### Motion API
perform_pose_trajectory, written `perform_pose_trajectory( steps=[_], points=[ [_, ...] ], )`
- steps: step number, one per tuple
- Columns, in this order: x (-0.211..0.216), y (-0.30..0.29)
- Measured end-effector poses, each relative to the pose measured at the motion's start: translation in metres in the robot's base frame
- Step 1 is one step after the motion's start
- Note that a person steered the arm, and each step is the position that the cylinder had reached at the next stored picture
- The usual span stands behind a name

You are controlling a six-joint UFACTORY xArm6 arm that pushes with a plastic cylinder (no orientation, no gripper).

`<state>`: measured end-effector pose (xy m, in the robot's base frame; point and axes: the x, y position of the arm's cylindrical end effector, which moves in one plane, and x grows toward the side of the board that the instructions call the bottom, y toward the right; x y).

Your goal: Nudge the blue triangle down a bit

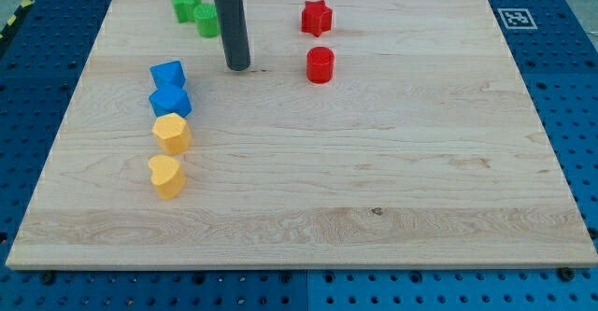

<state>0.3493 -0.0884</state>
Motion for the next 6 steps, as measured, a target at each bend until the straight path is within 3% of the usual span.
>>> perform_pose_trajectory(
  steps=[1,3,4,6],
  points=[
    [-0.001,-0.003],
    [-0.014,-0.099],
    [-0.006,-0.116],
    [0.052,-0.124]
  ],
)
